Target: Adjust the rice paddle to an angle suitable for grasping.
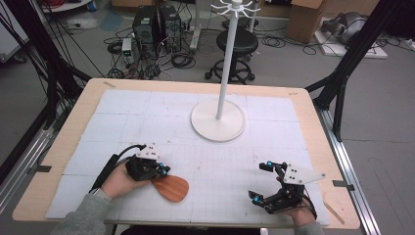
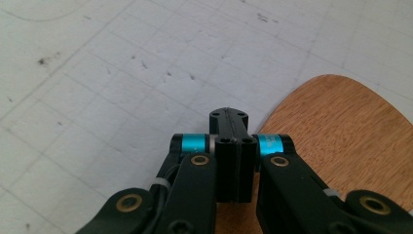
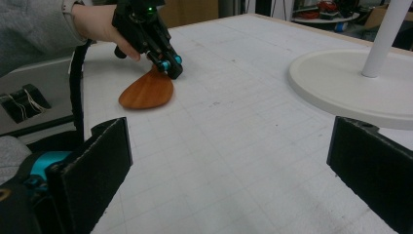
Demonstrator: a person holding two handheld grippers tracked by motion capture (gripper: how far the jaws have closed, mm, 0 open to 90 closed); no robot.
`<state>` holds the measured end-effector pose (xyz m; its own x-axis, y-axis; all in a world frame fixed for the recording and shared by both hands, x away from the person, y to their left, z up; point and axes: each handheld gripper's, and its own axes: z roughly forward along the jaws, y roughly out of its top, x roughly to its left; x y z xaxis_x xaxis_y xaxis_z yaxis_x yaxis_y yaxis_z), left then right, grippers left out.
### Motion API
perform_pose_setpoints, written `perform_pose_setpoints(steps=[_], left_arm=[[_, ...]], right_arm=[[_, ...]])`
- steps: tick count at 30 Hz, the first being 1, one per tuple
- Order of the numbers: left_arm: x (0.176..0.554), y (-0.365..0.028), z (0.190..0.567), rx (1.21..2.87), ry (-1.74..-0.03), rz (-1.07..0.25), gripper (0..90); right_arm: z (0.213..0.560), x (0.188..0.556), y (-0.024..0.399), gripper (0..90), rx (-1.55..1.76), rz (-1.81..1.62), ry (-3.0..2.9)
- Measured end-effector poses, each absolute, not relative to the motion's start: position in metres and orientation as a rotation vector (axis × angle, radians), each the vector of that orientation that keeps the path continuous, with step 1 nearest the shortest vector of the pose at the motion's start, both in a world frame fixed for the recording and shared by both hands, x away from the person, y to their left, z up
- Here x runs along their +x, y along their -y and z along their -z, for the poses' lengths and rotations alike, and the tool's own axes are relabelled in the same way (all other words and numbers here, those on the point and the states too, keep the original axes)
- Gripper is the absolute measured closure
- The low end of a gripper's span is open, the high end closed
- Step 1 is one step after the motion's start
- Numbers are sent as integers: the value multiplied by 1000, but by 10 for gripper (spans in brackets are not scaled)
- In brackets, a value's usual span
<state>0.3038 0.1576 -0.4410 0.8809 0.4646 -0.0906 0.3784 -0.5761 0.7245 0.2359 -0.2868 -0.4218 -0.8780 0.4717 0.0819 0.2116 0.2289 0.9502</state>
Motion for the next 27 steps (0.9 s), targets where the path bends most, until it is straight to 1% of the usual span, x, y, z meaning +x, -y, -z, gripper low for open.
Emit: perform_pose_setpoints(steps=[8,19,22,23,27], left_arm=[[285,-172,448,2165,-602,-73,899],[258,-179,446,2205,-544,-101,899],[255,-183,447,2185,-545,-88,898],[255,-185,446,2185,-541,-102,898],[253,-200,431,2100,-543,-133,898]], right_arm=[[422,237,286,12,645,-1702,-2279],[422,236,283,12,628,-1678,-2308],[422,236,280,12,607,-1669,-2321],[422,236,280,12,612,-1668,-2326],[419,236,280,12,606,-1697,-2301]])
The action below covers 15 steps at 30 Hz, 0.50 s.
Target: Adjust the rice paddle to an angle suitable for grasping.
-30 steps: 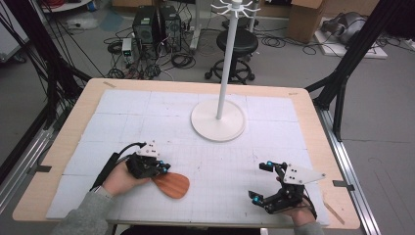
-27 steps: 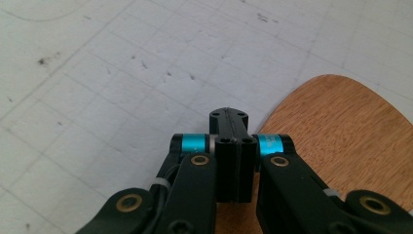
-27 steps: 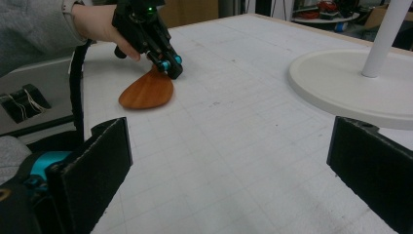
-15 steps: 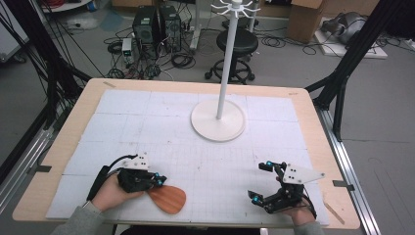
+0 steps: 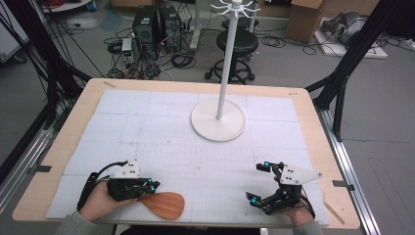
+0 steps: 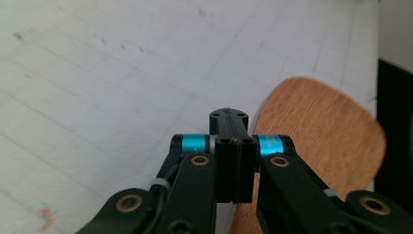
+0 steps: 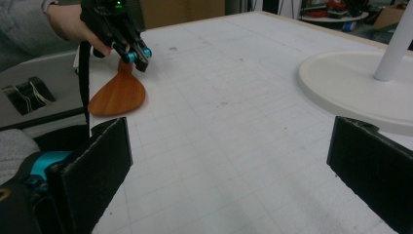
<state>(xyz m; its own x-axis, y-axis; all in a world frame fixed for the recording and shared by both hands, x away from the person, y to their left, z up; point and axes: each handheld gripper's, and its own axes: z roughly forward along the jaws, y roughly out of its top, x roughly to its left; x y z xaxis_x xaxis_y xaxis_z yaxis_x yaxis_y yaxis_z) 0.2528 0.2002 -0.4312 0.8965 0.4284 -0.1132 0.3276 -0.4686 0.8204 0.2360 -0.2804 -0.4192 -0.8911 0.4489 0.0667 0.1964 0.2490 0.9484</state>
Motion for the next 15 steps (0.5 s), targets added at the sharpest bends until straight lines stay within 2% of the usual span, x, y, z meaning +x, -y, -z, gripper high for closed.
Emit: perform_pose_setpoints(steps=[7,15], left_arm=[[232,-234,435,2108,-551,-140,898],[214,-244,438,2150,-518,-116,898]], right_arm=[[420,237,283,12,627,-1717,-2283],[419,239,281,12,607,-1718,-2284]])
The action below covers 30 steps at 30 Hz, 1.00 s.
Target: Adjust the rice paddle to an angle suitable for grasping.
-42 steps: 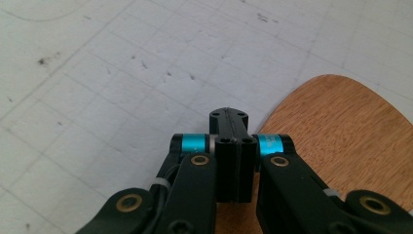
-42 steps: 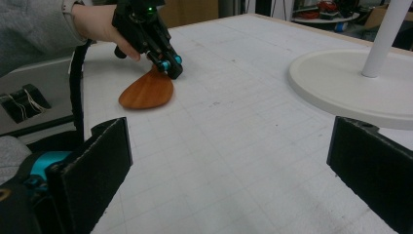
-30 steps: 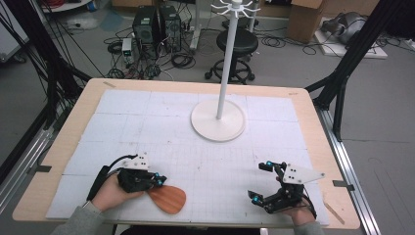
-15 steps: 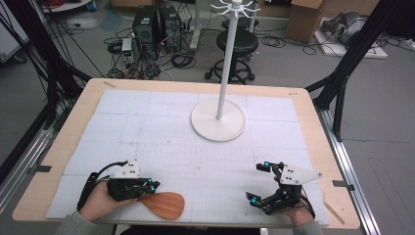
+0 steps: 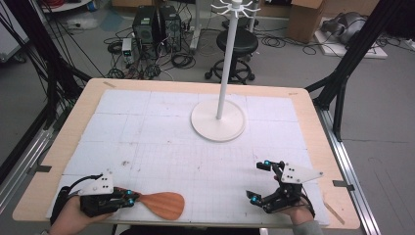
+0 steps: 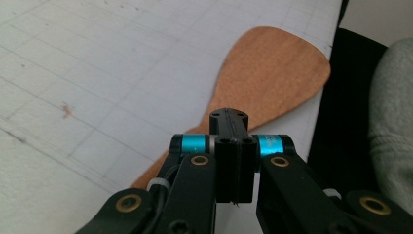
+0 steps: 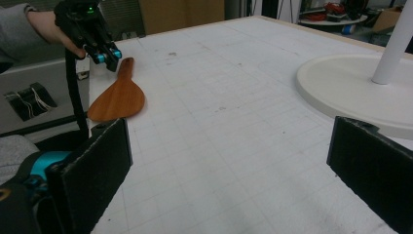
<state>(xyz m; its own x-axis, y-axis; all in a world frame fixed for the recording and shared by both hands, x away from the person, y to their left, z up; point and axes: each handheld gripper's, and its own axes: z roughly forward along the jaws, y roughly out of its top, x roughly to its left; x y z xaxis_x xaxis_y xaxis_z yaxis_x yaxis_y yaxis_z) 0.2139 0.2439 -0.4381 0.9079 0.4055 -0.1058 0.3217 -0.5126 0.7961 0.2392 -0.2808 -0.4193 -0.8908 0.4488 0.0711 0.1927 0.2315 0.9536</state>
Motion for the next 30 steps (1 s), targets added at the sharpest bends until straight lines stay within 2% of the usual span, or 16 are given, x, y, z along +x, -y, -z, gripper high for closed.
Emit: perform_pose_setpoints(steps=[5,14,30], left_arm=[[217,-250,445,2193,-566,-102,898],[236,-247,447,2170,-621,-125,897],[274,-198,445,2188,-673,-228,896]], right_arm=[[420,239,280,12,619,-1720,-2294],[421,240,280,12,623,-1707,-2300],[421,241,282,12,625,-1707,-2288]])
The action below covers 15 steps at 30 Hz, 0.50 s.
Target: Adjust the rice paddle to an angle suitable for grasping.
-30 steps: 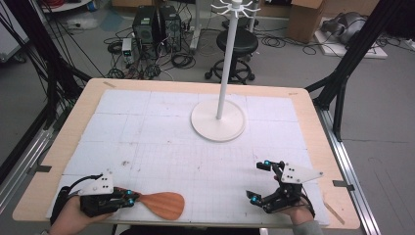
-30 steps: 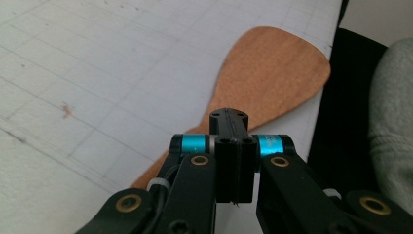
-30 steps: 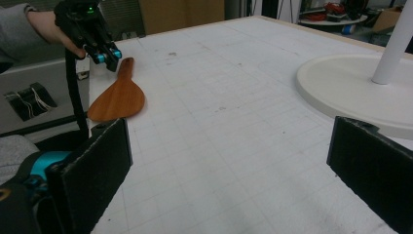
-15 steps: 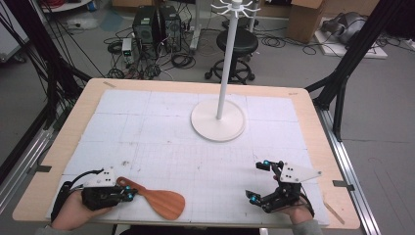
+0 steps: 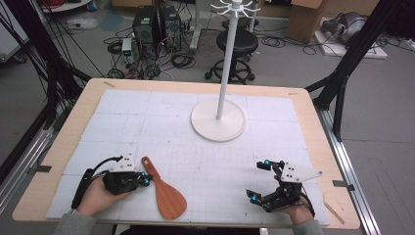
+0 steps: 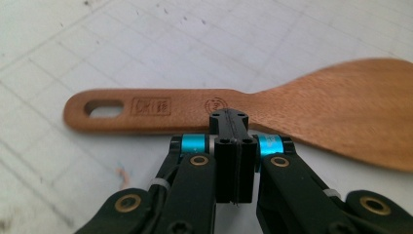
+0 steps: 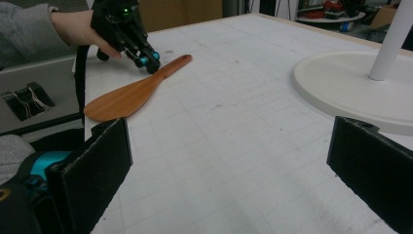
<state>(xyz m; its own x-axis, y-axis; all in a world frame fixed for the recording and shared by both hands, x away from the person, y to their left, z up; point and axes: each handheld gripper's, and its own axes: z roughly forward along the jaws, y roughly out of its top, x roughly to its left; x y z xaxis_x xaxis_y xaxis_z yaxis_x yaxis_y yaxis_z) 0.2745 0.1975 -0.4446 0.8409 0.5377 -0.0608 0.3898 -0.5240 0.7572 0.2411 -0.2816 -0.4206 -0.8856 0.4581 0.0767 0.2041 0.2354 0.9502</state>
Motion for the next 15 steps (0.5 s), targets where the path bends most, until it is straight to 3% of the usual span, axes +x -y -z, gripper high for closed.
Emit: perform_pose_setpoints(steps=[15], left_arm=[[290,-147,447,2182,-609,-254,897]], right_arm=[[420,241,284,12,643,-1710,-2267]])
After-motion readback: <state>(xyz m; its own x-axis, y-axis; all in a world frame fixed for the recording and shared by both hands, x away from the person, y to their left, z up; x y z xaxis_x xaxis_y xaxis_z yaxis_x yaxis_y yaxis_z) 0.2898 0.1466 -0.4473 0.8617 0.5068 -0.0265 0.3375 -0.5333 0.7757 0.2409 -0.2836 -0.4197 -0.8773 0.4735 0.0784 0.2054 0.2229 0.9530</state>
